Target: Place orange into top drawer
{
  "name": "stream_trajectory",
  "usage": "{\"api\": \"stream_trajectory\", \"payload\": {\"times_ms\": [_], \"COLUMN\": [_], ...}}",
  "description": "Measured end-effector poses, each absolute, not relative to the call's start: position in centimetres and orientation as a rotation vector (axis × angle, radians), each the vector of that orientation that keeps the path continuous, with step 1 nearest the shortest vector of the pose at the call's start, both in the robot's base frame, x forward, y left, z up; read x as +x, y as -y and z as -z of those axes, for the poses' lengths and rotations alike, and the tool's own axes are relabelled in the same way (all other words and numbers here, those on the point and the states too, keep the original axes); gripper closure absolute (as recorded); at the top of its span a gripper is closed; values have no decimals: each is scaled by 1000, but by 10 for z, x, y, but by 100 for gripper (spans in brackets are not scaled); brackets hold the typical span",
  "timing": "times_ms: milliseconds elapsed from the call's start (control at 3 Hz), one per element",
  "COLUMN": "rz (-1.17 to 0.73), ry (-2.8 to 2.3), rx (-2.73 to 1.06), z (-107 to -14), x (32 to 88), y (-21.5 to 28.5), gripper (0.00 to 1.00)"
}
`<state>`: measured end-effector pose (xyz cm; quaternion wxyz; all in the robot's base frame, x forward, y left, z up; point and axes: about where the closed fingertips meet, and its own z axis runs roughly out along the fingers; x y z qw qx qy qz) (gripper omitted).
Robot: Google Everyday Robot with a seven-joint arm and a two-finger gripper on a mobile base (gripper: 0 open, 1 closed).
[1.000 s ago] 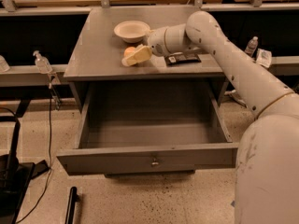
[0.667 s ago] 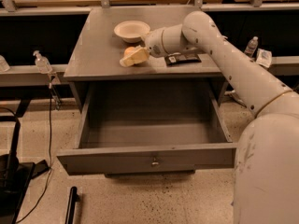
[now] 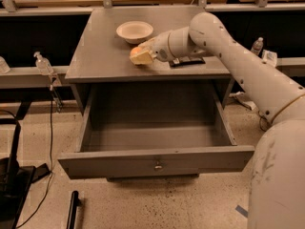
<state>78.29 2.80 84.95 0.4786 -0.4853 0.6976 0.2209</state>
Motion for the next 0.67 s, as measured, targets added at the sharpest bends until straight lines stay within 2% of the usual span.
{"api": "stream_trajectory", "payload": {"times_ms": [333, 667], "rz": [-538, -529], "ry": [-1696, -1617], "rx": [-1134, -1072], "z": [-857, -888], "x": [774, 759], "y": [-11, 7], "gripper": [84, 100]}}
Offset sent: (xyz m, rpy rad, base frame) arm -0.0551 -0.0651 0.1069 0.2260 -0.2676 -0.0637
